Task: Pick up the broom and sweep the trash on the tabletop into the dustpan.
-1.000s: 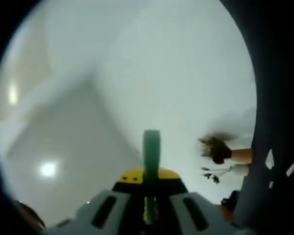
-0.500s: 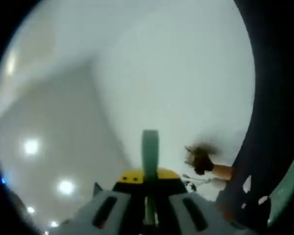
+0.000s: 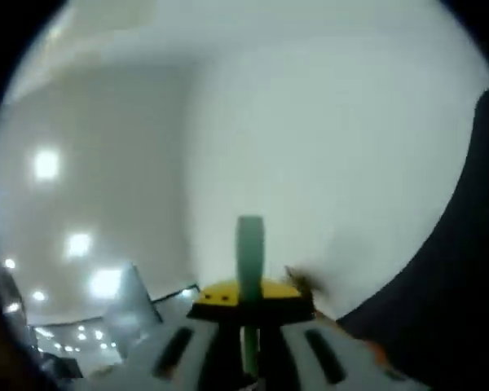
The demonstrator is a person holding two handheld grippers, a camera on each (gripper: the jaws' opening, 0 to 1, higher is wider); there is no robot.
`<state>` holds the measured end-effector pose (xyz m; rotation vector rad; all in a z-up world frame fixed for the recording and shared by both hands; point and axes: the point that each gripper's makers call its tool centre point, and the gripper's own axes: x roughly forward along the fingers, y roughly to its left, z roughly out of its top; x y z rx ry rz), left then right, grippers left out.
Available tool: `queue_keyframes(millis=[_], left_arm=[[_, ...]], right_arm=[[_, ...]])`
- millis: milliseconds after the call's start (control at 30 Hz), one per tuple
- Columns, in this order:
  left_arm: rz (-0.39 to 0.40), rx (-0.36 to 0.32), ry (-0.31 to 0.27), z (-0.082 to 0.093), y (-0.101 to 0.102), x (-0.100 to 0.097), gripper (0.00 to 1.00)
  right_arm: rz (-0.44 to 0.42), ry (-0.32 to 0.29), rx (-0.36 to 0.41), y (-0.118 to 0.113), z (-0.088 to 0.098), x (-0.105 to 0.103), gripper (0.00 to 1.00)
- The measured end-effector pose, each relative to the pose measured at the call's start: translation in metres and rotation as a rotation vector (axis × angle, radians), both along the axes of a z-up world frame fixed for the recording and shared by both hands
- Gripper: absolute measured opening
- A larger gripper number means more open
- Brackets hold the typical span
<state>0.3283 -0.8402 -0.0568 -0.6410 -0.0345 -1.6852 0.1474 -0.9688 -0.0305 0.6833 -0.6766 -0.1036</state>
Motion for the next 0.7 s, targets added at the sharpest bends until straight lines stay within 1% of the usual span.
queue_keyframes(millis=[67, 100, 133, 200, 233, 267, 300, 367, 433, 467, 500, 567, 633, 667, 700], left_arm=[[-0.008, 0.017, -0.016, -0.004, -0.005, -0.002, 0.49], [-0.016, 0.032, -0.025, -0.008, -0.008, -0.003, 0.49], [-0.026, 0.055, -0.038, -0.013, -0.013, -0.005, 0.49], [-0.046, 0.119, -0.104, -0.026, -0.023, -0.01, 0.47], [-0.058, 0.152, -0.125, -0.032, -0.028, -0.012, 0.47], [-0.072, 0.16, -0.142, -0.034, -0.032, -0.015, 0.47], [-0.121, 0.181, -0.171, -0.038, -0.035, -0.024, 0.46], [-0.21, 0.231, -0.221, -0.048, -0.039, -0.043, 0.43], [-0.232, 0.244, -0.326, -0.055, -0.043, -0.058, 0.43], [-0.254, 0.256, -0.377, -0.06, -0.046, -0.069, 0.43], [-0.286, 0.278, -0.422, -0.067, -0.048, -0.08, 0.43], [-0.316, 0.306, -0.517, -0.078, -0.055, -0.101, 0.44], [-0.336, 0.322, -0.583, -0.087, -0.062, -0.119, 0.44], [-0.344, 0.312, -0.594, -0.087, -0.065, -0.129, 0.42], [-0.353, 0.268, -0.539, -0.08, -0.071, -0.139, 0.39]], right_arm=[[-0.022, 0.031, -0.04, -0.005, 0.0, -0.004, 0.04], [-0.012, 0.043, -0.058, -0.005, -0.001, -0.005, 0.04], [-0.005, 0.047, -0.054, -0.008, -0.002, -0.006, 0.04], [0.0, 0.069, -0.074, -0.013, -0.007, -0.006, 0.04], [0.0, 0.08, -0.082, -0.015, -0.009, -0.006, 0.04], [-0.003, 0.093, -0.087, -0.019, -0.012, -0.007, 0.04], [-0.025, 0.099, -0.096, -0.024, -0.014, -0.009, 0.04], [-0.094, 0.086, -0.101, -0.037, -0.017, -0.017, 0.04], [-0.164, 0.071, -0.106, -0.049, -0.02, -0.026, 0.04], [-0.202, 0.075, -0.124, -0.054, -0.021, -0.03, 0.04], [-0.247, 0.089, -0.134, -0.06, -0.024, -0.033, 0.05], [-0.299, 0.114, -0.158, -0.065, -0.029, -0.039, 0.05], [-0.334, 0.146, -0.18, -0.066, -0.033, -0.042, 0.05], [-0.349, 0.157, -0.186, -0.067, -0.035, -0.043, 0.05], [-0.354, 0.163, -0.187, -0.067, -0.038, -0.044, 0.05]])
